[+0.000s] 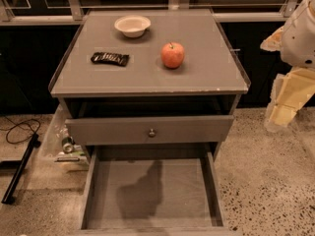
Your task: Place apple into middle drawer
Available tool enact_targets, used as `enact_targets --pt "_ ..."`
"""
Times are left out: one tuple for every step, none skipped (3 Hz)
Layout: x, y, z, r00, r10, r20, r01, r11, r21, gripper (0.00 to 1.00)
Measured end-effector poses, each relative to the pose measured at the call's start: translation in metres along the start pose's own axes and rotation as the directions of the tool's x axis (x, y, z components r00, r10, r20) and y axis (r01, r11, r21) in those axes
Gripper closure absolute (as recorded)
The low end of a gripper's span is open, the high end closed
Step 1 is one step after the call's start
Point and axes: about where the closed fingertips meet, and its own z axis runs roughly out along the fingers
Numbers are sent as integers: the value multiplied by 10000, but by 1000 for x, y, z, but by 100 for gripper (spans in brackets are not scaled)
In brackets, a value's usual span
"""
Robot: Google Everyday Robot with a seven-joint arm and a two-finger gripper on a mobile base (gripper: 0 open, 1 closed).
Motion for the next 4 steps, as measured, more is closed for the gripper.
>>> enact_targets --pt "0 0 0 10000 -4 2 4 10000 4 0" --pt "-8 -6 2 9998 -170 101 169 9997 163 0" --pt "-30 -22 12 9951 -667 735 630 9967 512 0" --pt "-51 -45 27 9779 -1149 1749 996 9906 942 0"
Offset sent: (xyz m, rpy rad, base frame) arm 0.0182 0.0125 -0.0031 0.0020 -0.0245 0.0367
